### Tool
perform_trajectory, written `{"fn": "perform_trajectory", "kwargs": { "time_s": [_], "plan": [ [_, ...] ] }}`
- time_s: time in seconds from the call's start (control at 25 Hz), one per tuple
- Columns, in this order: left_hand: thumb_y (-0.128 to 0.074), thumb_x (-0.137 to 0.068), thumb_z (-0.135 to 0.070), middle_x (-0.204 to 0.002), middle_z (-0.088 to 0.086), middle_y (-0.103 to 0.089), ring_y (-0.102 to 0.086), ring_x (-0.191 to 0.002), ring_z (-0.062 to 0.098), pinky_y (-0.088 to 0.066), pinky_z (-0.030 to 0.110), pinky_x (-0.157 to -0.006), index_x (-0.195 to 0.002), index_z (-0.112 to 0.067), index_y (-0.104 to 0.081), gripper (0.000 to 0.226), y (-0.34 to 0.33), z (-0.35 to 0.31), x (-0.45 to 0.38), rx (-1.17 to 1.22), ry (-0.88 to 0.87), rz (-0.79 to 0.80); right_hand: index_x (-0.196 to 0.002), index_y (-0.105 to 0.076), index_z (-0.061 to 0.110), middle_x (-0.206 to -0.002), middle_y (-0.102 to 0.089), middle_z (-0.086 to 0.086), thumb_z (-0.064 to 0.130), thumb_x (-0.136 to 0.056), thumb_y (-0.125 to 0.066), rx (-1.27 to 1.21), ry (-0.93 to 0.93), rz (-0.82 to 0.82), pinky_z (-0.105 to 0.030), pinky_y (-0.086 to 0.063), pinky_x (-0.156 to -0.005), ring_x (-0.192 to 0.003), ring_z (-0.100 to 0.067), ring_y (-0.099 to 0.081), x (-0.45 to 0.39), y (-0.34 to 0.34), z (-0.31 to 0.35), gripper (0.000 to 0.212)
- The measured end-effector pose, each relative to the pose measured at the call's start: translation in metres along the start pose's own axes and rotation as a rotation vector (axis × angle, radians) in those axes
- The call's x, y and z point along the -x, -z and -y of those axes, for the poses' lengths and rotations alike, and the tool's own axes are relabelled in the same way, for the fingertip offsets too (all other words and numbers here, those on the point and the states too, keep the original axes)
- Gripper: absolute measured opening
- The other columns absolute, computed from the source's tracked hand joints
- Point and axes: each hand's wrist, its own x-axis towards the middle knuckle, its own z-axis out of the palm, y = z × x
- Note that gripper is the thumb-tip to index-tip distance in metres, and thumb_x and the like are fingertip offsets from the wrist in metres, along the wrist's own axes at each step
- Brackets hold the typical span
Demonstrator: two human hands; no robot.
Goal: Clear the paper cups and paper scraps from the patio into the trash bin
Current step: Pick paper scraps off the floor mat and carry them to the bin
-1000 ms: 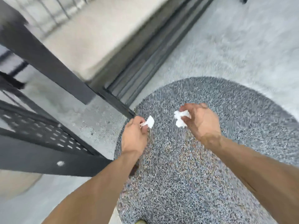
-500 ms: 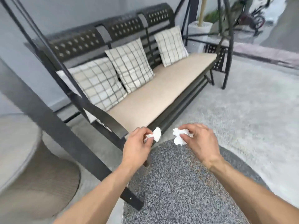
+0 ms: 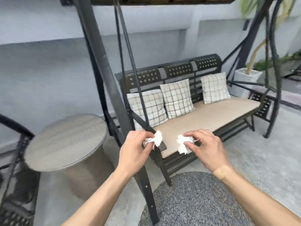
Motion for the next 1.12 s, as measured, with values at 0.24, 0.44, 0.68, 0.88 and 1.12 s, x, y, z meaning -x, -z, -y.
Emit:
{"fn": "perform_trajectory", "kwargs": {
  "time_s": [0.24,0.44,0.68,0.88,1.12],
  "plan": [
    [-0.069,-0.084,-0.019,-0.09,-0.021,-0.059,-0.047,-0.091,0.006,-0.042,0.025,-0.072,-0.095,-0.033,-0.064,0.019,0.074,-0.017,0.074,-0.152,0.139,-0.192,-0.096,-0.071,0.032,-0.091,-0.066,0.016,0.028,-0.076,-0.077,-0.201,0.301,0.119,-0.035,-0.05,-0.076,-0.091,-0.009,-0.056,0.008,-0.013,0.07,0.021],
    [-0.074,-0.082,-0.014,-0.093,-0.018,-0.062,-0.052,-0.094,0.01,-0.049,0.031,-0.069,-0.096,-0.027,-0.067,0.021,0.141,-0.032,0.139,-0.346,0.206,-0.322,-0.093,-0.073,0.028,-0.082,-0.064,0.013,0.027,-0.076,-0.077,-0.315,0.524,0.181,-0.032,-0.047,-0.074,-0.081,-0.011,-0.052,0.02,-0.034,0.142,0.018],
    [-0.075,-0.081,-0.008,-0.094,-0.012,-0.065,-0.056,-0.092,0.015,-0.049,0.034,-0.073,-0.097,-0.021,-0.069,0.022,0.22,-0.044,0.229,-0.483,0.378,-0.505,-0.094,-0.071,0.03,-0.081,-0.064,0.013,0.03,-0.077,-0.075,-0.423,0.722,0.323,-0.033,-0.048,-0.072,-0.084,-0.009,-0.053,0.061,-0.064,0.224,0.017],
    [-0.075,-0.081,-0.008,-0.097,-0.012,-0.066,-0.056,-0.094,0.014,-0.048,0.031,-0.075,-0.098,-0.022,-0.07,0.023,0.286,-0.069,0.329,-0.616,0.528,-0.63,-0.094,-0.071,0.03,-0.081,-0.062,0.016,0.031,-0.077,-0.075,-0.521,0.893,0.424,-0.029,-0.046,-0.074,-0.086,-0.01,-0.055,0.121,-0.086,0.308,0.017],
    [-0.077,-0.079,-0.008,-0.091,-0.011,-0.066,-0.055,-0.087,0.013,-0.048,0.032,-0.074,-0.095,-0.023,-0.07,0.023,0.362,-0.117,0.473,-0.78,0.665,-0.763,-0.1,-0.07,0.03,-0.086,-0.066,0.01,0.031,-0.077,-0.076,-0.673,1.031,0.577,-0.037,-0.05,-0.076,-0.087,-0.012,-0.057,0.238,-0.099,0.417,0.023]
  ]
}}
